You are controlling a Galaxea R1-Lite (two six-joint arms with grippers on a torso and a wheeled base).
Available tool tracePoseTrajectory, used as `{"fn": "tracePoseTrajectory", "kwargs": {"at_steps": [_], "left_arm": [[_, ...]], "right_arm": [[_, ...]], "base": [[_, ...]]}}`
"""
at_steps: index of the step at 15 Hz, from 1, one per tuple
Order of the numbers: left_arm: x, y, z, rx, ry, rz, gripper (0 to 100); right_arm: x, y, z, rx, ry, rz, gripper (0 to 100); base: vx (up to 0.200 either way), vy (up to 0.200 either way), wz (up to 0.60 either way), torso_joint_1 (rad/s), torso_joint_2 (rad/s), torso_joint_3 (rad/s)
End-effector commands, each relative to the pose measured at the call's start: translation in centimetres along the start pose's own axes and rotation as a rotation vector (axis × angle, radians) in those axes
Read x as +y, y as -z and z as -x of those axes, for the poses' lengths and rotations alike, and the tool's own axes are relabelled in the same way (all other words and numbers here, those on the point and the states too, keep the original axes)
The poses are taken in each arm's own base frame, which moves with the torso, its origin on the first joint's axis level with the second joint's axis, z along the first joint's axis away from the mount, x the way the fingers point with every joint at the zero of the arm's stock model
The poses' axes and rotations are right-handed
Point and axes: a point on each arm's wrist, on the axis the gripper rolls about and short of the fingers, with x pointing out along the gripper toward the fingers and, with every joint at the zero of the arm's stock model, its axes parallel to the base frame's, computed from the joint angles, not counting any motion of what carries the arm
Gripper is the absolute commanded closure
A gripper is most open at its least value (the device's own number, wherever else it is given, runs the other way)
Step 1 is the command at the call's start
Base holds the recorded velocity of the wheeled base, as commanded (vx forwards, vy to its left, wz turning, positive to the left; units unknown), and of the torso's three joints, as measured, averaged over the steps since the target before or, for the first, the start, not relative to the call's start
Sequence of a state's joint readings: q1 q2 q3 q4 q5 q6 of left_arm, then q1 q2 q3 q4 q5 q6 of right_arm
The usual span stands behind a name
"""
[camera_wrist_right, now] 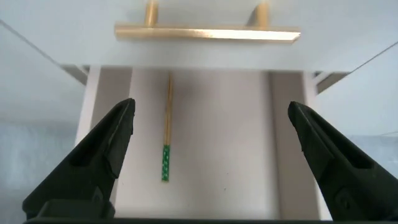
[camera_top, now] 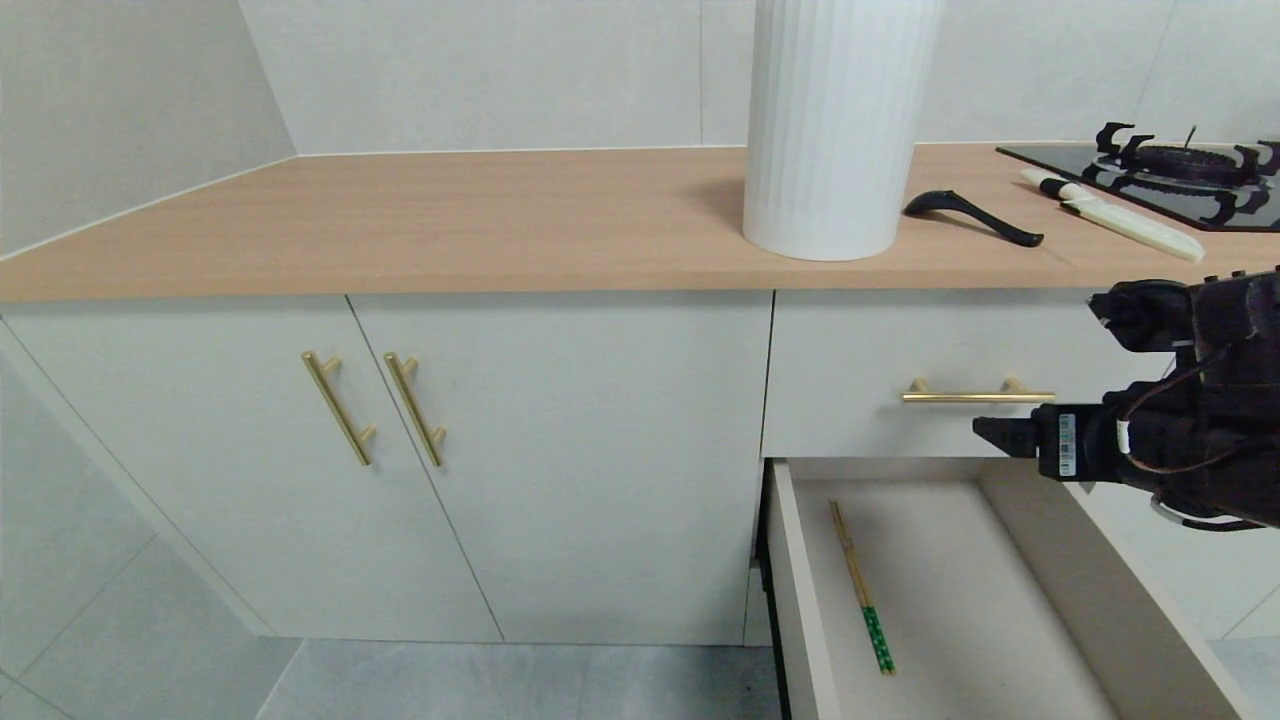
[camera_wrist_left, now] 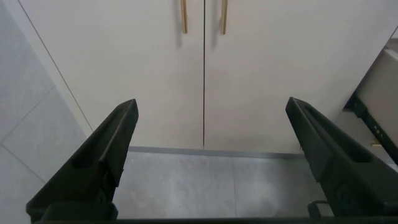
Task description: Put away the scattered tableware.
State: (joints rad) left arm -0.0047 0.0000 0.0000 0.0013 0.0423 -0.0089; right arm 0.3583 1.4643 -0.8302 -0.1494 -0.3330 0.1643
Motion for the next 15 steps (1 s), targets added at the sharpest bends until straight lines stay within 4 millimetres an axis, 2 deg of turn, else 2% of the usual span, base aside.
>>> {"fn": "tracePoseTrajectory", "kwargs": {"at_steps": [1,3,15], "left_arm": [[0.00,0.00,0.00,0.000,-0.001,0.000,0],[0.00,0.00,0.00,0.000,-0.001,0.000,0],[0.00,0.00,0.00,0.000,-0.001,0.000,0]], "right_arm": [[-0.26,-0.29,0.47,-0.019,0.002,-0.009,0],[-0.26,-0.25,0.46,-0.017,0.002,-0.008,0],[-0.22,-0.13,0.28,-0.010,0.003,-0.006,0]], "base": [[0.000,0.000,0.00,0.071,-0.28,-0.212],[0.000,0.000,0.00,0.027,-0.20,-0.263],[0.000,0.000,0.00,0.183,-0.48,-0.289]]}}
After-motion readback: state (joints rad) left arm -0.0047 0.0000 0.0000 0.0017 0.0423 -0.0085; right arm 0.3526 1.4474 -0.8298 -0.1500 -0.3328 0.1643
